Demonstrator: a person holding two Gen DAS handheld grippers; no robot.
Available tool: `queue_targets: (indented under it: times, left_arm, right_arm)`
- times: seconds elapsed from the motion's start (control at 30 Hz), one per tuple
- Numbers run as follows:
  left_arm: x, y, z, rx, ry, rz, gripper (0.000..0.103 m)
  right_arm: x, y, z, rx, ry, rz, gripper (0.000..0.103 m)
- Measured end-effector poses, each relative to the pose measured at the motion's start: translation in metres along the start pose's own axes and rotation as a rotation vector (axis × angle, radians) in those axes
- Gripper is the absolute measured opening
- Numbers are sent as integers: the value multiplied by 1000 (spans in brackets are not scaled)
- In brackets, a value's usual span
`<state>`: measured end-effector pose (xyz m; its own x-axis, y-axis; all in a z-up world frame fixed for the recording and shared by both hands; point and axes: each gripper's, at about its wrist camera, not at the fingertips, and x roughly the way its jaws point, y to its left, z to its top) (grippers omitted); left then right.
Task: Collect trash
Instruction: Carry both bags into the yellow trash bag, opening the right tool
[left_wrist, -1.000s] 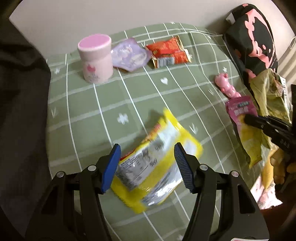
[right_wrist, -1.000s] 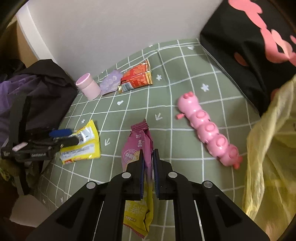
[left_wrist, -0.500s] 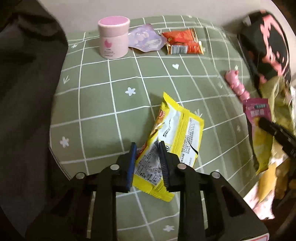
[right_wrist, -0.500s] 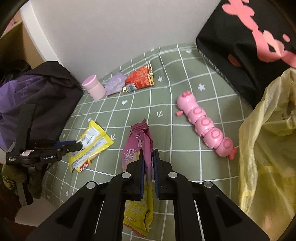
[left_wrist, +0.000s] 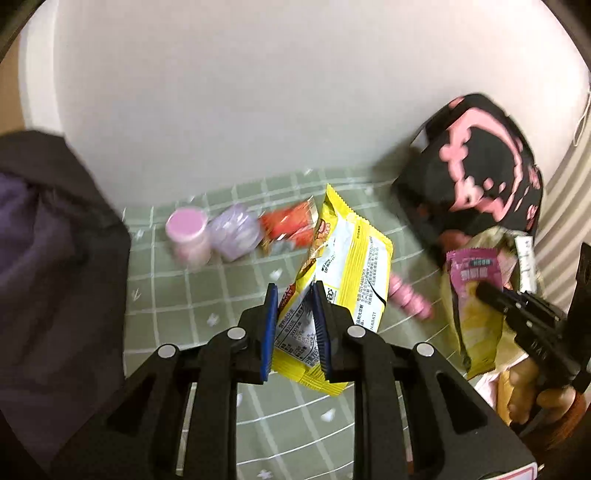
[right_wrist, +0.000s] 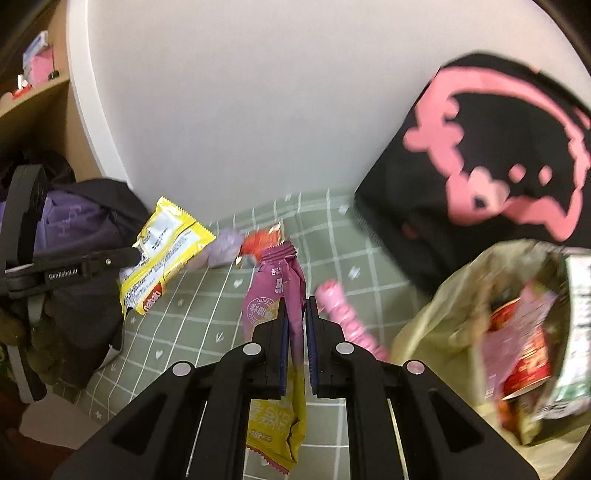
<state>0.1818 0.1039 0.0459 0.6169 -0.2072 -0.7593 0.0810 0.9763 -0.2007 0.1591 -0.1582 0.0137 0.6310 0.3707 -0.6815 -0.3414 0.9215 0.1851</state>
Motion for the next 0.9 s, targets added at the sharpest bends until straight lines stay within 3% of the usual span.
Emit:
queue_targets:
  times: [0.33,0.67,0.9]
  left_arm:
    - [0,-75,25,93,-42,-78,19]
    - [13,-155,23,167,-39,-198,19]
    - [26,-185,15,142,-10,-239,19]
  right_arm:
    - [-63,-45,20,-2,-134,-140,10]
    - [-118,-118,4,47,-207,-299,10]
    - [-131,-180,-18,133,-178,-363,10]
